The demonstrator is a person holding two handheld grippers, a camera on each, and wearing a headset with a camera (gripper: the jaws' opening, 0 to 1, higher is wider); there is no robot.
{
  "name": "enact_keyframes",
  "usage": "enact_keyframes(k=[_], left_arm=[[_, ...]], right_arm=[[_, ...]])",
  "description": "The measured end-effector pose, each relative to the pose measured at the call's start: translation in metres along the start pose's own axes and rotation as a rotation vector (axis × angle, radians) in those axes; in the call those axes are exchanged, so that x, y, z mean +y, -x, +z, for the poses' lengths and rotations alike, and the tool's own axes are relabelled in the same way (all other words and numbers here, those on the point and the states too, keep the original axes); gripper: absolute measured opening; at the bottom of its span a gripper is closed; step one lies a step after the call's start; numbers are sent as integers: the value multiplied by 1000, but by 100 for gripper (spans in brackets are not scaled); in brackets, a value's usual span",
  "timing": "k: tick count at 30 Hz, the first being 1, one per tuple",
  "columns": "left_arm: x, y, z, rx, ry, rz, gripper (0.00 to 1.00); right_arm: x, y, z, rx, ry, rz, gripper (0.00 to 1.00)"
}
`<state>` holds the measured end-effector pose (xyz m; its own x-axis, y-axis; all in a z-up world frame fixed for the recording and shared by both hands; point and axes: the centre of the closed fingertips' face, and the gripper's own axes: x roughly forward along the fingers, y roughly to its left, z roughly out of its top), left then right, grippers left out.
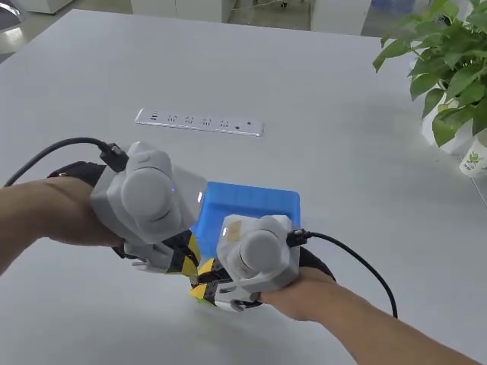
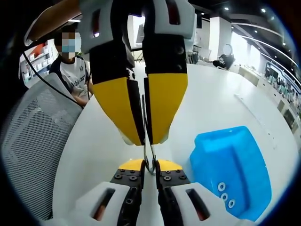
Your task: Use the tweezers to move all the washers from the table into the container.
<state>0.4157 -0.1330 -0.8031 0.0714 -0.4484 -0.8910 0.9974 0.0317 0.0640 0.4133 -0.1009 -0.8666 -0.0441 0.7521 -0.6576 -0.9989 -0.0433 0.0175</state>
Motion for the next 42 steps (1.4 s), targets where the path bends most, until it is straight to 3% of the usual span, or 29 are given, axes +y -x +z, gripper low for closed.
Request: enact_keyframes(k=[26,42], left_arm=[[-1,8,2,0,1,-3,7],[4,27,11,3,-11,2,7]], right_arm=[[3,5,7,-1,29,6,11],[-3,19,23,-11,51,-6,11]])
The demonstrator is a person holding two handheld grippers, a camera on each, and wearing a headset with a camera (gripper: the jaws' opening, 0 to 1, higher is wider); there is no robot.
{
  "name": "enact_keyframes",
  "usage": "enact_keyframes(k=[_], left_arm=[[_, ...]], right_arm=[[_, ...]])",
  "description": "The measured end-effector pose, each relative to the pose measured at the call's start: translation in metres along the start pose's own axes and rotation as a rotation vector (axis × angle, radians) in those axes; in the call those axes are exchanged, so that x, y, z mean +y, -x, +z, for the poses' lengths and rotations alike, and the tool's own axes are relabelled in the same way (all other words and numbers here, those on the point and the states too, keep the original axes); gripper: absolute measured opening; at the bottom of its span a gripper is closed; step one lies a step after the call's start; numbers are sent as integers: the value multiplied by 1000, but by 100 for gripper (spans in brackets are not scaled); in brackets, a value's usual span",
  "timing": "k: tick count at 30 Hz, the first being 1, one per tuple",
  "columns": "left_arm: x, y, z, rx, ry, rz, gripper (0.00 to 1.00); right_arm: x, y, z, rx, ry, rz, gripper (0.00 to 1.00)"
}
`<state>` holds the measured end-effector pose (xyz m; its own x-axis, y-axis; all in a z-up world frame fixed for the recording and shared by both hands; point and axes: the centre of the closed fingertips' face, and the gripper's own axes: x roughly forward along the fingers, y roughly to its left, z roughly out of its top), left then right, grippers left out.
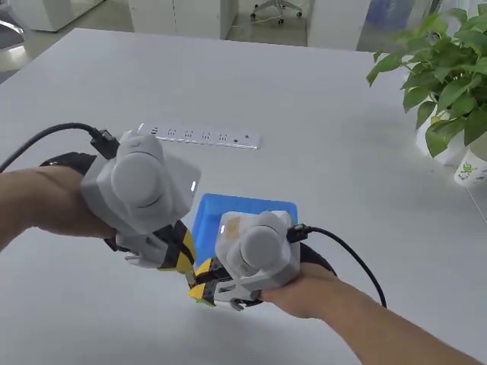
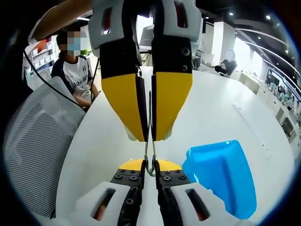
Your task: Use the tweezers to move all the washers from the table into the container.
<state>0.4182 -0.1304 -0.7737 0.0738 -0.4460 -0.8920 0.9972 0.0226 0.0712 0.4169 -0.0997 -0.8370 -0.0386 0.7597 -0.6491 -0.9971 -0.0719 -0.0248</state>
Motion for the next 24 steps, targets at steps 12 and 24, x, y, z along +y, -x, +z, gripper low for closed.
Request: enact_keyframes(k=[12,24], left_arm=[[12,13,9,14,-30,4,7],[31,20,22,15,-70,26,7]], right_arm=[[-12,13,11,-21,-7,-27,11],[-32,29,15,-20,8,-60,11]])
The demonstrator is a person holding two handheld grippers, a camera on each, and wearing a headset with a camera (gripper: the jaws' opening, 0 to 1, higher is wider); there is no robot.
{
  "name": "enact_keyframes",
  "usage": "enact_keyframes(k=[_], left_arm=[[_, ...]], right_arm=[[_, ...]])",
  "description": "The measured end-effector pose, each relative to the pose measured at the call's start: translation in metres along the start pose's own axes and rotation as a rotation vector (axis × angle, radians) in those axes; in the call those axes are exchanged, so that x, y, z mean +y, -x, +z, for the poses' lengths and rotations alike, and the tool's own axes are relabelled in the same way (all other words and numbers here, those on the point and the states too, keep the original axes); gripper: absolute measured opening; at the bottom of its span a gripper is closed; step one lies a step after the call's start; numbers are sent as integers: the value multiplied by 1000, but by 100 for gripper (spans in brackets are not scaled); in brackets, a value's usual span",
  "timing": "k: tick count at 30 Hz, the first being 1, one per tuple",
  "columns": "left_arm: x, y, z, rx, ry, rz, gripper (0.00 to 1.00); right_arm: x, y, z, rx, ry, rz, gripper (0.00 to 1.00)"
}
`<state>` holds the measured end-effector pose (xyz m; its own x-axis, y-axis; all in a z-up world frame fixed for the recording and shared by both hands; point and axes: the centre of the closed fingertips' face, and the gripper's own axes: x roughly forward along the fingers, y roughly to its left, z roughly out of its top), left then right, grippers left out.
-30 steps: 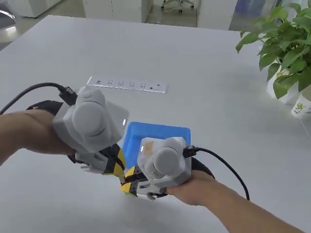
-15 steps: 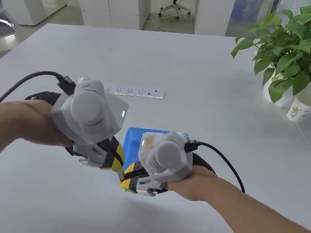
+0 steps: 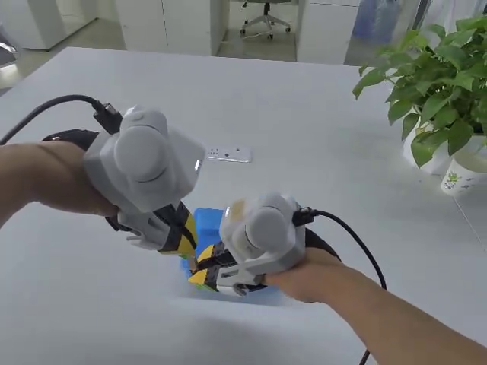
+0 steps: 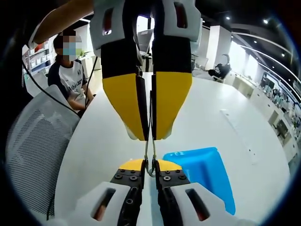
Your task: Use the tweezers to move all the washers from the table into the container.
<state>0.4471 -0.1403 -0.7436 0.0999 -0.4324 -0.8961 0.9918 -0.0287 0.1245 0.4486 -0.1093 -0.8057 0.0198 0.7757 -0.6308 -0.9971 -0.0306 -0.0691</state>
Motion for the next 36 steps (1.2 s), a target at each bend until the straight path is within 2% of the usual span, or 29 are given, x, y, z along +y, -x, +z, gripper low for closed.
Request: enact_keyframes(k=[8,20,36], left_arm=[[14,2,5,6,-19,1,7],[28,-2,7,-1,-30,6,7],[47,-20,6,-14,-31,5,7]], right_arm=[[-15,5,1,-10,-10,-20,11],[-31,7,-3,-8,-17,-36,11],[-51,3,-21,-2,-36,-31,11]])
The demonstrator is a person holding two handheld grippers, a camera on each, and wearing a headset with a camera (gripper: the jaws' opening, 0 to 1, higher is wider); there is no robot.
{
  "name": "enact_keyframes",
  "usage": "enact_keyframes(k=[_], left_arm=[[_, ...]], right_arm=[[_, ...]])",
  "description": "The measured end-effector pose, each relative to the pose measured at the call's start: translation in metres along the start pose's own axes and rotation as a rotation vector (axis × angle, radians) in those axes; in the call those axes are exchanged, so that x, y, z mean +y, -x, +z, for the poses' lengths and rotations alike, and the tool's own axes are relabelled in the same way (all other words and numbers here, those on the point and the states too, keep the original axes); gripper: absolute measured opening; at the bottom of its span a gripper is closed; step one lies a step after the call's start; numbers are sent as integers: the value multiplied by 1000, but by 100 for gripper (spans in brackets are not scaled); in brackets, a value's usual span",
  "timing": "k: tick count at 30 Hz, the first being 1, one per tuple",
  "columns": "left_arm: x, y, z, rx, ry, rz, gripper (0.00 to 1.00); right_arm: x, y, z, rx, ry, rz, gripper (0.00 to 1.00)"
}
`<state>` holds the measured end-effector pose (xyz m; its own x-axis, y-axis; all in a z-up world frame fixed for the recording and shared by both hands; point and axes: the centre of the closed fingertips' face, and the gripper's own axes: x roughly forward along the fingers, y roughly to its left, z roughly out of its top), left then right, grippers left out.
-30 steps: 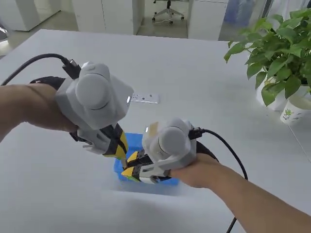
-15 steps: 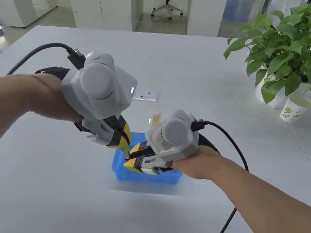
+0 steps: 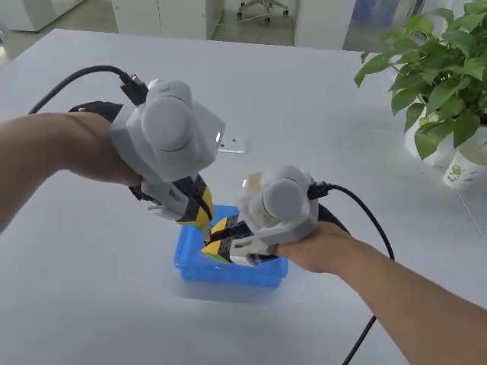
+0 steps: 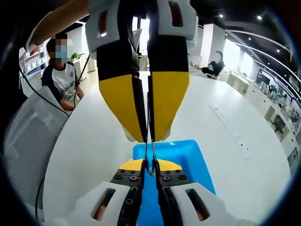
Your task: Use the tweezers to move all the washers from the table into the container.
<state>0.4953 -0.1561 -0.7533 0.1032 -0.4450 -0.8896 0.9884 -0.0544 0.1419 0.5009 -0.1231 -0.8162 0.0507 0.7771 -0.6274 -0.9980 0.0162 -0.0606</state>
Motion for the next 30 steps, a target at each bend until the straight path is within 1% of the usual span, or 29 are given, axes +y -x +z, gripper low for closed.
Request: enact_keyframes(k=[12,21,30], left_arm=[[14,-20,-6,1,6,-15,7],[20,-32,-13,10,17,-26,7],[21,-38,-19,14,23,-33,7]], right_arm=[[-13,-8,-18,8,-26,14,11],[-19,-18,-28,18,-34,34,11],[-21,-25,-32,35,-37,47,11]])
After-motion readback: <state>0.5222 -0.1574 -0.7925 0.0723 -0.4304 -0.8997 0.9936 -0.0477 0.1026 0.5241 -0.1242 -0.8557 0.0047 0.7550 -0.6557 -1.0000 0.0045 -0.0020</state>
